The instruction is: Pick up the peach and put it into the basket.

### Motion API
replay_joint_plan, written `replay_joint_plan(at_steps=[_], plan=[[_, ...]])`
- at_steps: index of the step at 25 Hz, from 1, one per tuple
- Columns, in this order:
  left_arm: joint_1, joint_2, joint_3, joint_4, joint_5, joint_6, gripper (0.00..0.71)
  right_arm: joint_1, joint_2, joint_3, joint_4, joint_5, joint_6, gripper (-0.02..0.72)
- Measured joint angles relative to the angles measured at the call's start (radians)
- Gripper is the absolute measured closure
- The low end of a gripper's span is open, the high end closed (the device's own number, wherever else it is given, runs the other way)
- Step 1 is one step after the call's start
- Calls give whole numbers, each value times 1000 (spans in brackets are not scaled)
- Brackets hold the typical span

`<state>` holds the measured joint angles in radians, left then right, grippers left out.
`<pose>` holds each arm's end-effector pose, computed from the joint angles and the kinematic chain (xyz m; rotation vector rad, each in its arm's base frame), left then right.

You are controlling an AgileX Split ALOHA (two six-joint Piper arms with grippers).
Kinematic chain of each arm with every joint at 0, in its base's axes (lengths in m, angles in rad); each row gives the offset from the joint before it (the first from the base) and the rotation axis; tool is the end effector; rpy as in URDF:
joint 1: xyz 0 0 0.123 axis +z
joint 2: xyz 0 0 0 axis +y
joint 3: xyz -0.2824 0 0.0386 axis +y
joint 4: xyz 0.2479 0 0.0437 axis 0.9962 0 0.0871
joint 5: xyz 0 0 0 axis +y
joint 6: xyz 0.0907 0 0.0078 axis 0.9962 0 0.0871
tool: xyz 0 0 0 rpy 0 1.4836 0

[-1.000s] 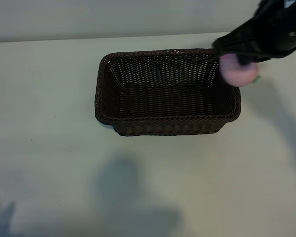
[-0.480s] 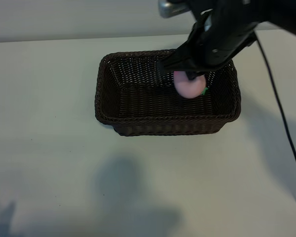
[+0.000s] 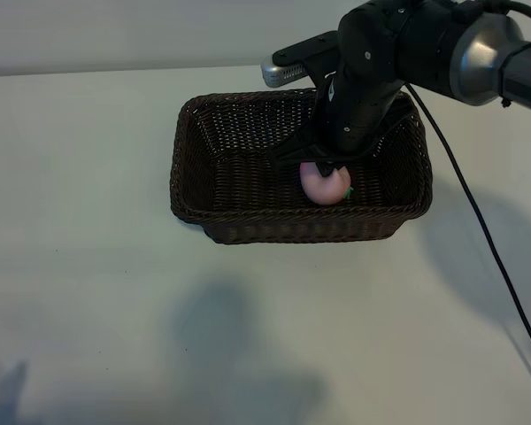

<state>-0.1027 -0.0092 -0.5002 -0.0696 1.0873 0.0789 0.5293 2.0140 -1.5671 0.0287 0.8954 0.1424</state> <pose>-0.0080 -0.0048 0.2752 0.1916 2.0520 -0.0982 0.3672 0.2171 0.2073 -0.5271 2.7969 0.1832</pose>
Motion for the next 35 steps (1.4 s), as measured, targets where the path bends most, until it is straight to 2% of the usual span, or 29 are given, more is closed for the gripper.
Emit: replay_joint_plan(at_steps=[2,4,6,10,13,17,22,27,35], plan=[[0,0,0,0,0,0,114,0,0,-8,1,1,-13,624],[0,0,0,0,0,0,114,0,0,-25,1,4,-17,569],[0,0,0,0,0,0,114,0,0,-48,1,24,-18,474],[0,0,0,0,0,0,114,0,0,-140,2,126,-29,255],[0,0,0,0,0,0,114,0,0,-232,23,212,-37,159],[0,0,0,0,0,0,114,0,0,-375,27,306,-44,136],[0,0,0,0,0,0,114,-47,0,-539,-19,324,-45,141],[0,0,0,0,0,0,114,-191,0,-577,-34,326,-60,141],[0,0,0,0,0,0,114,-480,0,-577,-37,327,-157,142]])
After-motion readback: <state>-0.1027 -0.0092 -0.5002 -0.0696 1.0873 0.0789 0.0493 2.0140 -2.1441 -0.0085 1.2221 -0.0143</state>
